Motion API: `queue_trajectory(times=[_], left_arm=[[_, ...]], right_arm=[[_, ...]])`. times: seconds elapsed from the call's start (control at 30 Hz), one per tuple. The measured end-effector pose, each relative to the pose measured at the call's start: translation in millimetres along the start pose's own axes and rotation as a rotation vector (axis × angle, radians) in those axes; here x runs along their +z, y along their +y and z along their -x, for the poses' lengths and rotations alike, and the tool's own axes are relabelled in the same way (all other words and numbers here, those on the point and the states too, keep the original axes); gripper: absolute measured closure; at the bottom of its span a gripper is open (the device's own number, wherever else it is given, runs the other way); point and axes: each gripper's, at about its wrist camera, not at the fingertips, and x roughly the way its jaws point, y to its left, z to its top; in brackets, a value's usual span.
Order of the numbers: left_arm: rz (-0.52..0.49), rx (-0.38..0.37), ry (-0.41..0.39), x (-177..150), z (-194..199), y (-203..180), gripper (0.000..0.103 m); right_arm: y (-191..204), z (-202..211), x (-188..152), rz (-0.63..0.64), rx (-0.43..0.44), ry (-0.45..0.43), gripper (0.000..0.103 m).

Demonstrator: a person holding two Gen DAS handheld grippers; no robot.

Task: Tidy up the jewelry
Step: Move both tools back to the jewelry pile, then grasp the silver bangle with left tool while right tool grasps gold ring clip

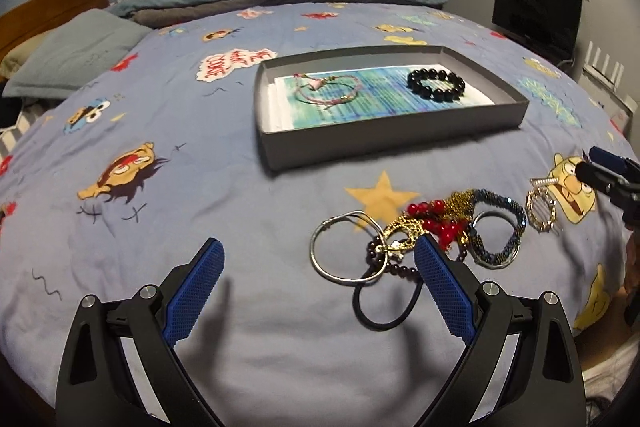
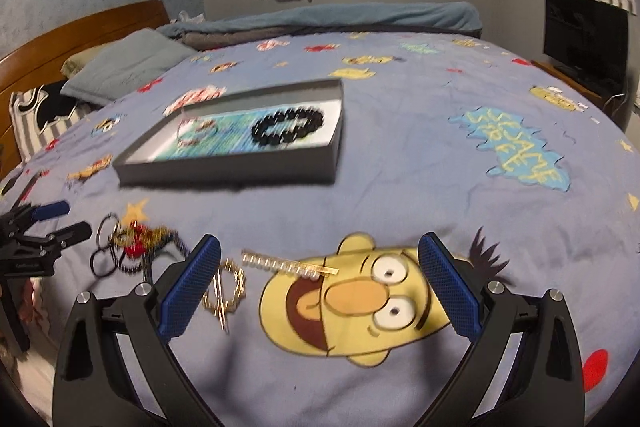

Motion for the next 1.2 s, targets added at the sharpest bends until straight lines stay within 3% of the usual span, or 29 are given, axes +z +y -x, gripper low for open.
queue_trajectory(times=[0.33, 0.57, 0.8, 1.07, 1.2], left_arm=[[-0.017, -0.033, 0.048, -4.3, -16.9, -6.7, 0.012], [-0.017, -0.049, 0.074, -5.1, -23.9, -6.8, 0.030], [0.003, -0.073, 0.082, -5.7, -26.3, -3.3, 0.036], [-0.005, -0.083, 0.072, -5.6, -25.2, -4.5, 0.053], [-0.010, -0.078, 0.069, -5.7, -24.5, -5.3, 0.053]], right_arm=[[32.6, -8.6, -16.9, 0.138, 0.069, 0.058, 0.008], [43.4, -17.0, -23.5, 0.180, 0.094, 0.087, 0.023], [53.3, -21.5, -25.2, 0.217, 0.106, 0.095, 0.034], [54.6, -23.2, -24.6, 0.223, 0.115, 0.094, 0.046], [53.6, -21.1, -23.8, 0.222, 0.121, 0.086, 0.051]])
